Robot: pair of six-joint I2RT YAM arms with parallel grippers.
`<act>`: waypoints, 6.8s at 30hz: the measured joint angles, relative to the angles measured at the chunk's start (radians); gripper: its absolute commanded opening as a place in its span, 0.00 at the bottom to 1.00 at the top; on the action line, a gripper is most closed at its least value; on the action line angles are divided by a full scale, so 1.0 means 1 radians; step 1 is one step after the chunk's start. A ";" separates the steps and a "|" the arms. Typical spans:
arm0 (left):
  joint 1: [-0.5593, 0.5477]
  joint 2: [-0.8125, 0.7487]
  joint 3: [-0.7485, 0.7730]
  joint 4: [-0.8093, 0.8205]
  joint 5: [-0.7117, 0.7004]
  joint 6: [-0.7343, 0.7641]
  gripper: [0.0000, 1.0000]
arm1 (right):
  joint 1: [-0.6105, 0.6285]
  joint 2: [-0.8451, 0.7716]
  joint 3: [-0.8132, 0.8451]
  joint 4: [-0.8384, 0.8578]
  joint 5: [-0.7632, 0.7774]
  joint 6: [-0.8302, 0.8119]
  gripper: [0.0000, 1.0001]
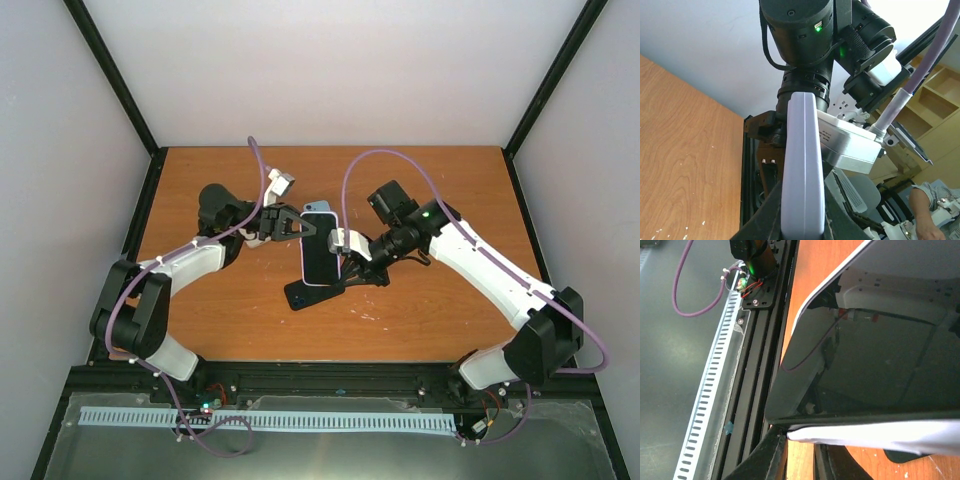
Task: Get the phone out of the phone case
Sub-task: Remove the phone case from the phone.
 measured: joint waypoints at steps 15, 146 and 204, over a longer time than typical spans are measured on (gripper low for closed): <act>0.010 -0.008 -0.072 0.088 -0.116 -0.072 0.00 | -0.066 0.039 0.025 0.028 0.023 0.087 0.26; -0.620 0.383 0.301 -0.895 -1.418 0.967 0.48 | -0.529 0.255 -0.286 0.465 0.337 1.298 0.03; -0.716 0.519 0.299 -0.638 -1.867 1.471 0.37 | -0.531 0.253 -0.325 0.543 0.219 1.334 0.03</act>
